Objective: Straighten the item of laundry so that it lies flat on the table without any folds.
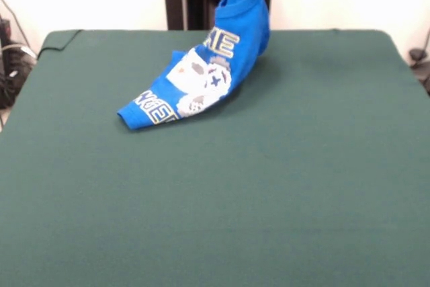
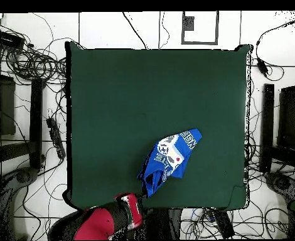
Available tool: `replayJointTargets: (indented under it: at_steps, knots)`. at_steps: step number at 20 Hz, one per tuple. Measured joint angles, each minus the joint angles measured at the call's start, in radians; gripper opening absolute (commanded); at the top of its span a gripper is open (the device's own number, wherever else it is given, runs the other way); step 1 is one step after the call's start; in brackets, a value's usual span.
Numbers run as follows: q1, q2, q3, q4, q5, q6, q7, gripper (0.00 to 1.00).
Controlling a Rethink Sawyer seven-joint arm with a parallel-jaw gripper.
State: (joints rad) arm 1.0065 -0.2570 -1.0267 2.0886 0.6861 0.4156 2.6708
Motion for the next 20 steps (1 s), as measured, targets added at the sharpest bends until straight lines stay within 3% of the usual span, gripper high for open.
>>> replayJointTargets:
  at_steps: [3,7,20]
  knots:
    - [-0.014,-0.062,-0.019,-0.001,-0.041,0.193,0.000,1.00]
    - [-0.050,-0.133,-0.022,-0.001,-0.060,0.323,0.000,1.00]
    - [-0.101,-0.227,-0.014,0.000,-0.061,0.255,0.000,1.00]
